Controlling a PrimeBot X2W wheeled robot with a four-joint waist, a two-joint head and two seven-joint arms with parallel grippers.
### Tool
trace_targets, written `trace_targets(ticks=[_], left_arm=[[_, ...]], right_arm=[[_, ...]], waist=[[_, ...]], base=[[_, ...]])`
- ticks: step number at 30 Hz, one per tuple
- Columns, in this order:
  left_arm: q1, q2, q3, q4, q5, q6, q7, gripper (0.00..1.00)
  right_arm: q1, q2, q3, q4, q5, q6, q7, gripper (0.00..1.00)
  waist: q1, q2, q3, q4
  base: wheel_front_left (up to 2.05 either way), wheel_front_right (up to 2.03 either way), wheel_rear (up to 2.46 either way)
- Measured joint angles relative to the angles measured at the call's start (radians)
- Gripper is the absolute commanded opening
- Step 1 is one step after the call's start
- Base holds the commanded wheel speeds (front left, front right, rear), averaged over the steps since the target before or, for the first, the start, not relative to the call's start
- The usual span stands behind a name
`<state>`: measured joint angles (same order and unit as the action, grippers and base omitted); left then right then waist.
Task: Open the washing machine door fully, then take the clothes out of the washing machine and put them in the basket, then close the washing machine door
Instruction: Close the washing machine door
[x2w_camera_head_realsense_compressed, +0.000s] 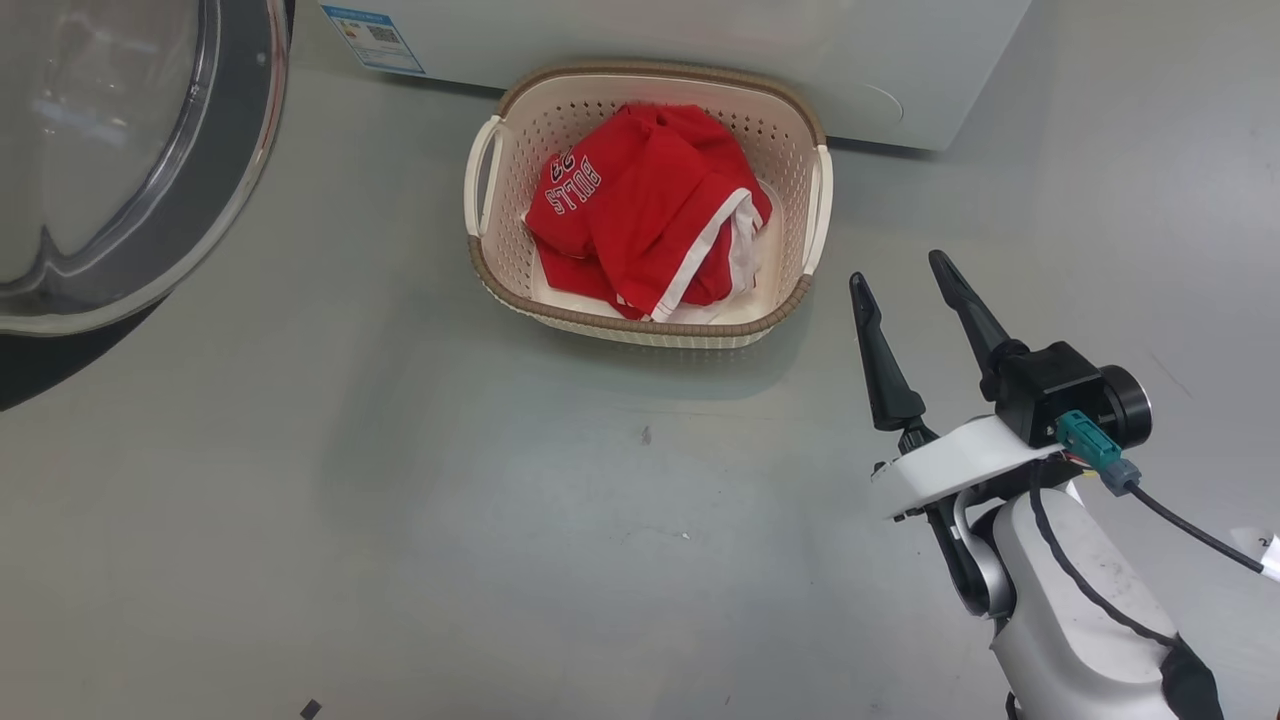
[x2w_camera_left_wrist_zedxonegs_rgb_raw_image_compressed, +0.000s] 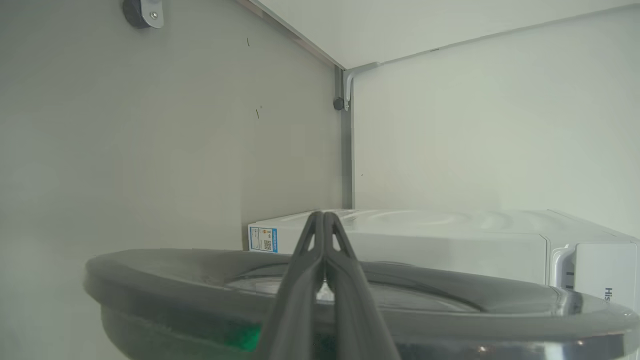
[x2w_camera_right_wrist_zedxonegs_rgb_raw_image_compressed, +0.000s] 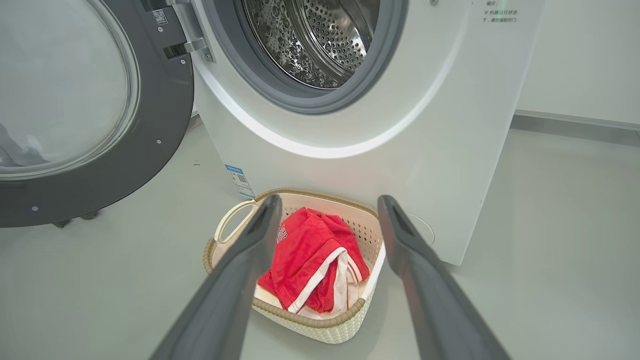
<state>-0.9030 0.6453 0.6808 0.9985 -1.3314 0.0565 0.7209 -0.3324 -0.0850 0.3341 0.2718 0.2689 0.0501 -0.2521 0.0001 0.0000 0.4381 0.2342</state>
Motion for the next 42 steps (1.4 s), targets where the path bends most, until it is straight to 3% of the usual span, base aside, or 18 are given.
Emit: trace_targets(ticks=[24, 31, 42], left_arm=[[0.029, -0.063, -0.08, 0.017, -0.011, -0.116, 0.27, 0.0], [0.054, -0.073, -0.097, 0.003, -0.022, -0.138, 0.346, 0.0], [0.087, -0.138, -0.105, -0.042, -0.075, -0.16, 0.474, 0.0]], right_arm=[[0.015, 0.008, -0.001, 0.017, 0.0, 0.009, 0.0, 1.0], [0.015, 0.01, -0.002, 0.017, 0.001, 0.01, 0.0, 1.0], [0.019, 0.013, -0.009, 0.02, 0.002, 0.01, 0.0, 1.0]], waist=[[0.0, 0.0, -0.078, 0.029], [-0.0001, 0.0, -0.086, 0.033], [-0.0001, 0.0, -0.098, 0.041]], base=[[0.0, 0.0, 0.0], [0.0, 0.0, 0.0], [0.0, 0.0, 0.0]])
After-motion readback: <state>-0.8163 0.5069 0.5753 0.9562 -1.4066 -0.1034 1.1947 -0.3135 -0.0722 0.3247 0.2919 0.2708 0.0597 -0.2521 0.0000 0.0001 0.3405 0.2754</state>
